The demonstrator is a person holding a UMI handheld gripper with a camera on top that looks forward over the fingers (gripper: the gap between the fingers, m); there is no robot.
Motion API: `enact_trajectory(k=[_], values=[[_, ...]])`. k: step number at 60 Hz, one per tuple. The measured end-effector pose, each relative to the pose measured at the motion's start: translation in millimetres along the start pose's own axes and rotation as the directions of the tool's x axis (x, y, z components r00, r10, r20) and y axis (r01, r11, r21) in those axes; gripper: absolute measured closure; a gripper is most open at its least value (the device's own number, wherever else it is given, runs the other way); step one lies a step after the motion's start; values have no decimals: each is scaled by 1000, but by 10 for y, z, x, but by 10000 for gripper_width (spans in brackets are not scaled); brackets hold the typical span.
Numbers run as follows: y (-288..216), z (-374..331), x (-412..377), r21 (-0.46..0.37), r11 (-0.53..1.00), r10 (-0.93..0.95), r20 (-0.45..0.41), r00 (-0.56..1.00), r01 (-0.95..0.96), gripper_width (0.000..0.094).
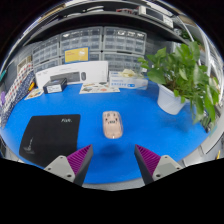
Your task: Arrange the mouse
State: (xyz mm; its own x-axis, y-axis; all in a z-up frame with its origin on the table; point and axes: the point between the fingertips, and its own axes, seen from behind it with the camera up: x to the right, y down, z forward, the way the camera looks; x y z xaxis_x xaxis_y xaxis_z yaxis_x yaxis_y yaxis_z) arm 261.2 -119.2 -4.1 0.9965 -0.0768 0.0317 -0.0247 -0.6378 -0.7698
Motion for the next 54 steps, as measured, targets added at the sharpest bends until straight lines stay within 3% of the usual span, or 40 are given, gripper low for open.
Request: enact_trajectory(k=[10, 23, 26, 37, 38, 47, 54], values=[[-329, 590, -2, -18, 1000, 0, 24, 1000, 0, 121], [-555, 920, -122, -27, 1000, 4, 71, 997, -2, 352], [-562, 932, -156, -30, 1000, 4, 81, 997, -2, 480], [-536, 929, -171, -56, 998, 15, 61, 998, -11, 562], [-535, 930, -171, -61, 998, 17, 60, 998, -13, 614], [-608, 856, -162, -94, 995, 33, 26, 999, -31, 634], [-1096, 553, -222, -3, 1000, 27, -12, 1000, -27, 636]])
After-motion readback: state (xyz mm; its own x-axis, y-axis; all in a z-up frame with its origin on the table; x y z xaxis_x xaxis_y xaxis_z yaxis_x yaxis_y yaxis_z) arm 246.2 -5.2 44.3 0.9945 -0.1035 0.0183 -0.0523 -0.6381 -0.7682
